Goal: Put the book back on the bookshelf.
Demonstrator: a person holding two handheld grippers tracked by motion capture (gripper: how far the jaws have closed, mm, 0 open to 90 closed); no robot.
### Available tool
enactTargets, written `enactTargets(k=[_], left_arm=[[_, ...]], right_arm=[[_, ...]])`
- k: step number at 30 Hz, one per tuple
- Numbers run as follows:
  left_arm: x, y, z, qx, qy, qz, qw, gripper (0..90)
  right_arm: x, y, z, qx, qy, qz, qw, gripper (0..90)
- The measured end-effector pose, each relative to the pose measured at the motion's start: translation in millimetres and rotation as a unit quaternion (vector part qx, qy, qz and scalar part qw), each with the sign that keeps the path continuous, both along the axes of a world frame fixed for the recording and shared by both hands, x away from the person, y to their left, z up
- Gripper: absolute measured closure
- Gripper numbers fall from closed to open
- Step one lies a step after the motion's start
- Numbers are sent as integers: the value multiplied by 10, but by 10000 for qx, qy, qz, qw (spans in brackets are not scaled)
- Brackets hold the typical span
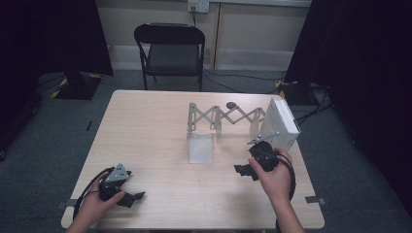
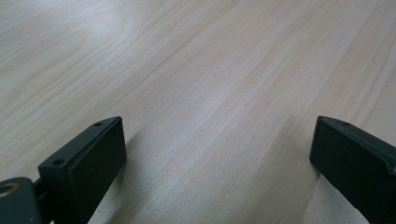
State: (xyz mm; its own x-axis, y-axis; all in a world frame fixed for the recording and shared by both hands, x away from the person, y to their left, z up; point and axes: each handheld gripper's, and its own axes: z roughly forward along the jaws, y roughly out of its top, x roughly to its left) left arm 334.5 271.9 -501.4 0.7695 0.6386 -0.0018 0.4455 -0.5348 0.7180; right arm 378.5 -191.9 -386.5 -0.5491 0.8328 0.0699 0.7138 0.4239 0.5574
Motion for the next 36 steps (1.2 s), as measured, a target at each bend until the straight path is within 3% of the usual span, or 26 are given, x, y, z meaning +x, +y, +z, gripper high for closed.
enactTargets(k=[36], left_arm=[[0,0,0,-2,0,-1,10000,34]], right_arm=[[-23,407,-321,128,38,582,9982,152]])
